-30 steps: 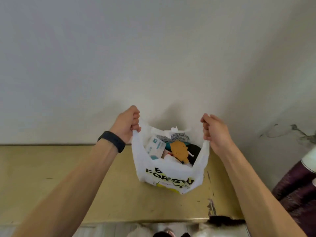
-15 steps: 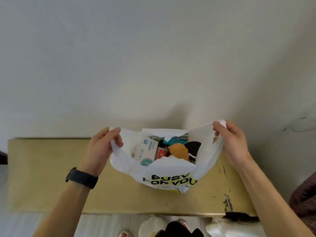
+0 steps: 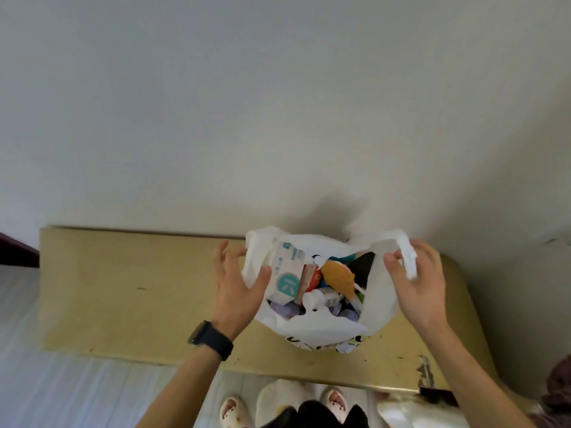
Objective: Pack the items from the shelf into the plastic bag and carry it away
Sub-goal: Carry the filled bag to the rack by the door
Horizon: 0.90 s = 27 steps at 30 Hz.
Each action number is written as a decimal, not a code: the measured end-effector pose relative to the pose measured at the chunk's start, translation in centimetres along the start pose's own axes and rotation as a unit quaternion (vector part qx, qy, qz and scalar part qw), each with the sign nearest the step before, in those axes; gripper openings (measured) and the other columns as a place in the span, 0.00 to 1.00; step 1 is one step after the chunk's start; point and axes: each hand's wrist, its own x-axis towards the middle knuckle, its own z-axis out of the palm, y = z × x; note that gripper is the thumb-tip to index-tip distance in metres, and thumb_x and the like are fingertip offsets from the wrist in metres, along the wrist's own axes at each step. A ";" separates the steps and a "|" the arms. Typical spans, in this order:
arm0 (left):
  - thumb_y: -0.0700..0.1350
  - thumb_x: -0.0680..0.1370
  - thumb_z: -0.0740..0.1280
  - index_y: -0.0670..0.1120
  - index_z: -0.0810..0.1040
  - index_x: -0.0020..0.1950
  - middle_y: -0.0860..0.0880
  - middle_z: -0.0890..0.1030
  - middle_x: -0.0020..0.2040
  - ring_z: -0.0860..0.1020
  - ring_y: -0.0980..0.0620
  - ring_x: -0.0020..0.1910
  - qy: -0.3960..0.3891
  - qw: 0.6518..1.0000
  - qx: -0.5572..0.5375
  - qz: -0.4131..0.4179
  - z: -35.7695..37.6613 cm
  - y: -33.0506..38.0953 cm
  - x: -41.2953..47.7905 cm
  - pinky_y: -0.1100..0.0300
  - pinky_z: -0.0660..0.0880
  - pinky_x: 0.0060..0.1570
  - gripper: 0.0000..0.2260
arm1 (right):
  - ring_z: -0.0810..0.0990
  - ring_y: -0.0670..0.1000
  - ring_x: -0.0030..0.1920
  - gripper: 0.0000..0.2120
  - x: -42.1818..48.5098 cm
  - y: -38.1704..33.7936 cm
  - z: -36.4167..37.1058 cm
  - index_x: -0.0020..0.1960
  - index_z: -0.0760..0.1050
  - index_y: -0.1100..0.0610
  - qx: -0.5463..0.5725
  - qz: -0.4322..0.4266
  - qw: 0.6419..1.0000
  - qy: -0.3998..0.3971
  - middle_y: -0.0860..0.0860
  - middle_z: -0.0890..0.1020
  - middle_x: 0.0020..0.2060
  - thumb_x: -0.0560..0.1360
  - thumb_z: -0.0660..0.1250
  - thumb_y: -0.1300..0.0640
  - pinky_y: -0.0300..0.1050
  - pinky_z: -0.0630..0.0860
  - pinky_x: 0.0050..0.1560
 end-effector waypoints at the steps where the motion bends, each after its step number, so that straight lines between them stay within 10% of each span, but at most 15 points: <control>1: 0.50 0.78 0.67 0.50 0.74 0.50 0.49 0.67 0.66 0.66 0.55 0.65 0.005 1.000 0.000 -0.022 0.0 0.4 0.6 0.59 0.66 0.59 0.05 | 0.73 0.36 0.52 0.11 0.0 -0.1 0.1 0.50 0.77 0.50 0.012 0.014 1.000 0.016 0.45 0.74 0.55 0.78 0.65 0.43 0.40 0.72 0.50; 6: 0.49 0.81 0.62 0.45 0.71 0.35 0.49 0.68 0.26 0.67 0.50 0.28 -0.034 0.940 -0.298 -0.163 -2.4 4.6 1.9 0.58 0.66 0.33 0.16 | 0.66 0.49 0.28 0.16 -0.5 -4.1 -1.5 0.40 0.73 0.56 0.238 0.135 0.962 0.003 0.47 0.69 0.25 0.82 0.60 0.49 0.45 0.65 0.33; 8: 0.47 0.80 0.63 0.46 0.70 0.38 0.53 0.58 0.25 0.57 0.53 0.24 -0.074 0.880 -0.426 -0.199 -3.3 5.9 1.3 0.59 0.57 0.27 0.12 | 0.59 0.48 0.28 0.16 -0.7 -5.3 -2.3 0.38 0.70 0.55 0.278 0.175 0.943 -0.045 0.47 0.64 0.25 0.82 0.61 0.49 0.45 0.59 0.31; 17: 0.52 0.70 0.71 0.42 0.77 0.49 0.55 0.53 0.24 0.51 0.56 0.19 -0.089 0.803 -0.508 -0.299 -7.6 3.6 -7.7 0.58 0.47 0.28 0.16 | 0.52 0.52 0.25 0.24 -4.3 -6.6 -4.0 0.26 0.59 0.53 0.284 0.162 0.917 -0.230 0.53 0.57 0.23 0.77 0.66 0.51 0.45 0.53 0.27; 21: 0.54 0.60 0.79 0.44 0.74 0.44 0.56 0.55 0.22 0.49 0.55 0.21 -0.092 0.791 -0.536 -0.281 -10.5 2.7 -11.3 0.57 0.47 0.29 0.23 | 0.53 0.51 0.24 0.23 -6.1 -8.7 -4.3 0.26 0.63 0.53 0.299 0.156 0.911 -0.237 0.52 0.57 0.22 0.76 0.68 0.56 0.43 0.52 0.24; 27: 0.53 0.72 0.67 0.45 0.71 0.38 0.55 0.55 0.21 0.53 0.57 0.18 -0.015 0.785 -0.559 -0.264 -17.1 -0.4 -17.8 0.61 0.54 0.22 0.12 | 0.52 0.49 0.24 0.21 -12.0 -12.5 -0.9 0.32 0.61 0.55 0.288 0.123 0.891 -0.330 0.49 0.55 0.23 0.74 0.71 0.61 0.46 0.48 0.27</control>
